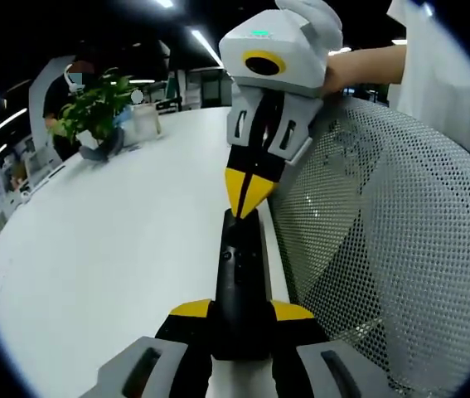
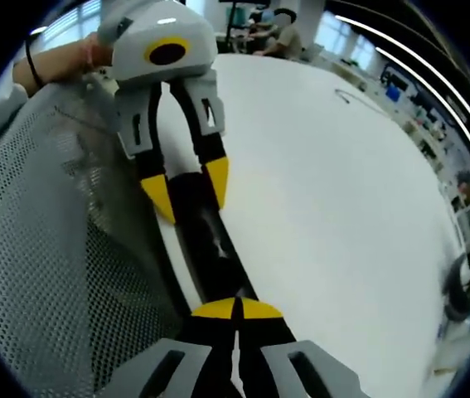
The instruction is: Press the specified remote control buttons in sequence, fully releasing each button before pressing the next.
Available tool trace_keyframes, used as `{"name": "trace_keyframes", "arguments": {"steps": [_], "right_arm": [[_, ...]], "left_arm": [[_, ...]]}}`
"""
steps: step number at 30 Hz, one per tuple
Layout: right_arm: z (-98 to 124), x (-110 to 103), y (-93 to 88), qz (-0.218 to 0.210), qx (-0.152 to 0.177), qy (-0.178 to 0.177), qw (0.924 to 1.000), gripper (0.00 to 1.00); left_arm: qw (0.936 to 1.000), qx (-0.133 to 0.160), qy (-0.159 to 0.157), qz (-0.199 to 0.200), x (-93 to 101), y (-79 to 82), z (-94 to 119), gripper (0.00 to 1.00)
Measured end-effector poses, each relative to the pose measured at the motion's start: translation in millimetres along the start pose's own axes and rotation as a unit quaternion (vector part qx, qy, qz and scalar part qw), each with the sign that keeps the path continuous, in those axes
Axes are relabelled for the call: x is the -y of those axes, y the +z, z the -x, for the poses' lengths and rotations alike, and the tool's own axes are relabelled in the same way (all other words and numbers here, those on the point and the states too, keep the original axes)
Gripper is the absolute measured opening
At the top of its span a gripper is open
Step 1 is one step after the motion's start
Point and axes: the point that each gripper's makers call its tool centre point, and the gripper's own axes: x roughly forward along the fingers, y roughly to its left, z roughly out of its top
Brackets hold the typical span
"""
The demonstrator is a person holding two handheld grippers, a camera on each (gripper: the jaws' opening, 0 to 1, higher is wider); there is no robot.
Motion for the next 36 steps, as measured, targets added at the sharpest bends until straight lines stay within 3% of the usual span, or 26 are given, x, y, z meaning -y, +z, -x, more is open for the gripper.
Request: {"name": "trace_keyframes", "arguments": {"steps": [8, 10, 14, 18, 22, 28, 34, 36], "right_arm": [[1.9, -0.7, 3.4, -0.036, 0.028, 0.014, 0.9989, 0.00], [1.5, -4.4, 11.0, -0.013, 0.040, 0.021, 0.9989, 0.00], [-4.4, -6.7, 7.2, 0.014, 0.013, 0.025, 0.9995, 0.00], [-2.8, -5.6, 8.5, 0.021, 0.017, 0.025, 0.9993, 0.00], [-3.5, -5.9, 8.1, 0.063, 0.004, 0.032, 0.9975, 0.00], [-4.1, -6.6, 7.5, 0.141, -0.034, 0.075, 0.9866, 0.00], [-3.6, -5.0, 7.0, 0.145, -0.030, 0.109, 0.9830, 0.00], [-2.4, -6.2, 8.1, 0.087, -0.008, 0.118, 0.9891, 0.00]], "left_arm": [[1.0000, 0.001, 0.001, 0.001, 0.5, -0.3, 0.5, 0.25], [1.0000, 0.001, 0.001, 0.001, 0.5, -0.4, 0.6, 0.25], [1.0000, 0.002, 0.001, 0.001, 0.4, -0.5, 0.8, 0.25], [1.0000, 0.002, 0.001, 0.002, 0.4, -0.4, 0.9, 0.25], [1.0000, 0.002, 0.001, 0.001, 0.5, -0.3, 0.8, 0.25], [1.0000, 0.003, 0.001, 0.002, 0.4, -0.1, 0.6, 0.25], [1.0000, 0.004, 0.001, 0.003, 0.2, 0.0, 0.4, 0.25], [1.0000, 0.004, 0.002, 0.003, 0.2, 0.0, 0.4, 0.25]]}}
